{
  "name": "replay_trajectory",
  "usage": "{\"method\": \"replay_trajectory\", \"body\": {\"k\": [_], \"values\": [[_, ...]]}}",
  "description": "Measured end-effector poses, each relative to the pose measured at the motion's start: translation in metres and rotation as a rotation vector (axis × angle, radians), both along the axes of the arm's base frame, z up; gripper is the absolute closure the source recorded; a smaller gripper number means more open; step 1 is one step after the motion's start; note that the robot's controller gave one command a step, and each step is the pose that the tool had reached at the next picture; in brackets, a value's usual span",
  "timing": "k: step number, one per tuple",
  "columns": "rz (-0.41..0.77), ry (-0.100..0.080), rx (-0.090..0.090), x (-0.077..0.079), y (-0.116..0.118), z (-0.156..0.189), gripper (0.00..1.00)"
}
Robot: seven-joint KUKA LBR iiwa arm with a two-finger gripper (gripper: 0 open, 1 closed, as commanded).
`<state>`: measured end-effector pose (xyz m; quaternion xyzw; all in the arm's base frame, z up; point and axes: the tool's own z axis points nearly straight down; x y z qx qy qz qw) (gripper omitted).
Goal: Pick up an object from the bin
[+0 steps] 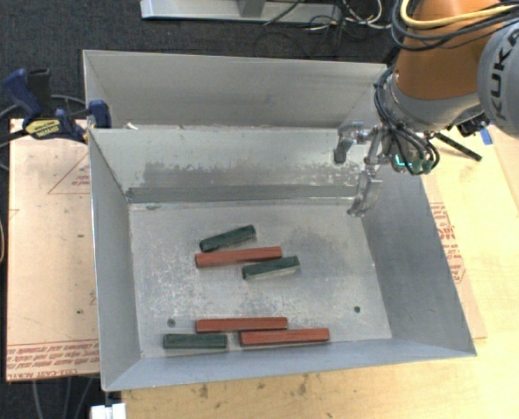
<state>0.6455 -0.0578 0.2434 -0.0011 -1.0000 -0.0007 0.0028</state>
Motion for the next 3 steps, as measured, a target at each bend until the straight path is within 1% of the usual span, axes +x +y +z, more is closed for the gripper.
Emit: {"method": "replay_trajectory", "body": {"k": [1, 2, 3], "values": [[0.032, 0.001, 0.001, -0.062, 0.071, -0.178, 0.0], [0.039, -0.013, 0.003, -0.044, 0.131, -0.141, 0.0], [0.201, -0.011, 0.002, -0.019, 0.167, -0.139, 0.0]]}}
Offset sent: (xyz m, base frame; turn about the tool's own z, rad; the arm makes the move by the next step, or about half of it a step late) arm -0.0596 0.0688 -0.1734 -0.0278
